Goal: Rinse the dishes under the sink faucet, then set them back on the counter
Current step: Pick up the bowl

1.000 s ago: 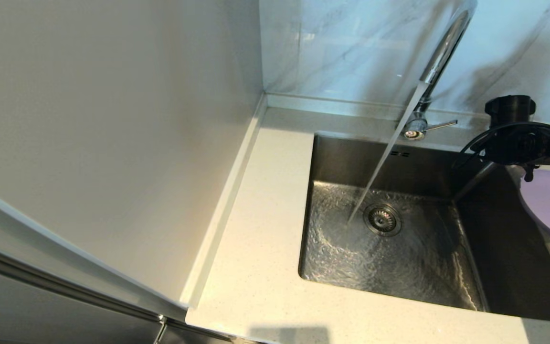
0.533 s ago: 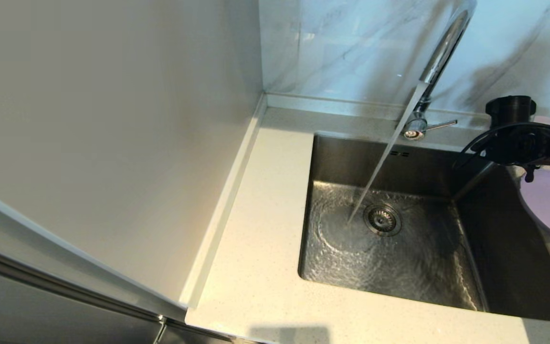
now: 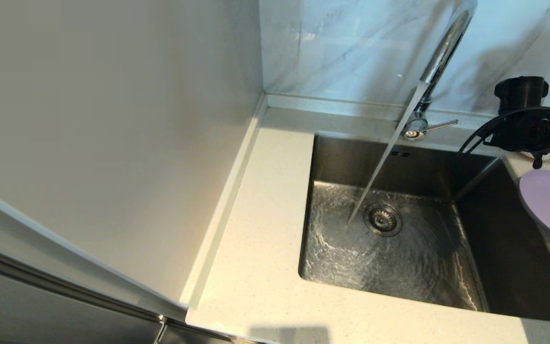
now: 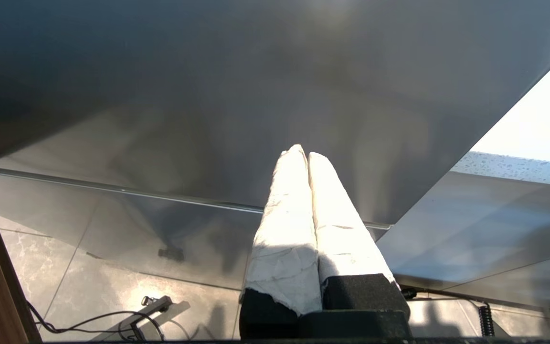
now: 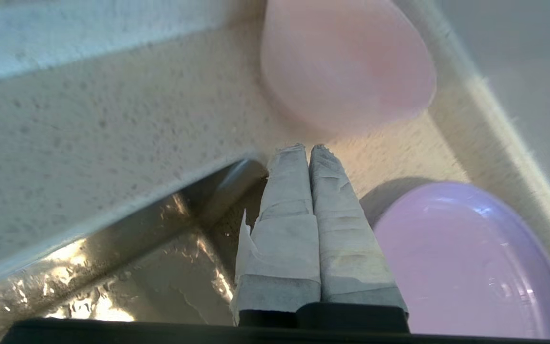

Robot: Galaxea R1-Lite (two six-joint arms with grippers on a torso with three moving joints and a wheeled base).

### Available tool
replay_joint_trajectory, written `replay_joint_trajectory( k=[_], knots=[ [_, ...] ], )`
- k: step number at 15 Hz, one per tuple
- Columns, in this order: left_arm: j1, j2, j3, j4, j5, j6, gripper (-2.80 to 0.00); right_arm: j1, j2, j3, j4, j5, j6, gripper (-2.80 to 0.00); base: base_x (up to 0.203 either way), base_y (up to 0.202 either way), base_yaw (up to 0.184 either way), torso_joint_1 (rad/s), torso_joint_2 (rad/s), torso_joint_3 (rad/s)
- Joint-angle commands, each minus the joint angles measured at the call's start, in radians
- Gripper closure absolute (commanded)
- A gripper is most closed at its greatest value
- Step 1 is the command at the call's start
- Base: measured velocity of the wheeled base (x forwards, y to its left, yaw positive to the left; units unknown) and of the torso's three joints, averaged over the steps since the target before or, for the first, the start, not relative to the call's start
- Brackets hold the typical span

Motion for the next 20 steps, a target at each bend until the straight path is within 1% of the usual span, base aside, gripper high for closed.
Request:
replay_joint_trajectory(
  k=[1, 2, 3, 4, 5, 7, 9, 11, 14, 17, 20],
  knots=[
    [0.0, 0.0, 0.0, 0.0, -0.001, 0.0, 0.0, 0.001, -0.033, 0.0, 0.0, -0.005, -0.001, 0.0, 0.0, 0.0, 0.0, 0.0, 0.0, 0.0],
    [0.0, 0.0, 0.0, 0.0, -0.001, 0.0, 0.0, -0.002, -0.041, -0.001, -0.005, -0.006, -0.015, 0.0, 0.0, 0.0, 0.0, 0.0, 0.0, 0.0],
    [0.0, 0.0, 0.0, 0.0, 0.0, 0.0, 0.0, -0.005, -0.045, 0.0, -0.034, -0.005, -0.048, 0.0, 0.0, 0.0, 0.0, 0.0, 0.0, 0.0],
    [0.0, 0.0, 0.0, 0.0, 0.0, 0.0, 0.0, -0.012, -0.046, 0.0, -0.08, -0.005, -0.099, 0.0, 0.0, 0.0, 0.0, 0.0, 0.0, 0.0],
    [0.0, 0.0, 0.0, 0.0, 0.0, 0.0, 0.0, -0.018, -0.043, -0.001, -0.148, -0.004, -0.151, 0.0, 0.0, 0.0, 0.0, 0.0, 0.0, 0.0],
    [0.0, 0.0, 0.0, 0.0, 0.0, 0.0, 0.0, -0.023, -0.009, -0.001, -0.291, -0.005, -0.213, 0.0, 0.0, 0.0, 0.0, 0.0, 0.0, 0.0],
    [0.0, 0.0, 0.0, 0.0, -0.001, 0.0, 0.0, -0.048, 0.042, -0.001, -0.36, -0.02, -0.237, 0.0, 0.0, 0.0, 0.0, 0.0, 0.0, 0.0],
    [0.0, 0.0, 0.0, 0.0, 0.0, 0.0, 0.0, -0.064, 0.088, -0.001, -0.386, -0.032, -0.253, 0.0, 0.0, 0.0, 0.0, 0.0, 0.0, 0.0],
    [0.0, 0.0, 0.0, 0.0, 0.0, 0.0, 0.0, -0.068, 0.146, -0.001, -0.43, -0.032, -0.259, 0.0, 0.0, 0.0, 0.0, 0.0, 0.0, 0.0],
    [0.0, 0.0, 0.0, 0.0, 0.0, 0.0, 0.0, -0.068, 0.178, -0.001, -0.439, -0.032, -0.281, 0.0, 0.0, 0.0, 0.0, 0.0, 0.0, 0.0],
    [0.0, 0.0, 0.0, 0.0, 0.0, 0.0, 0.0, -0.069, 0.171, -0.001, -0.439, -0.032, -0.284, 0.0, 0.0, 0.0, 0.0, 0.0, 0.0, 0.0]
  ],
)
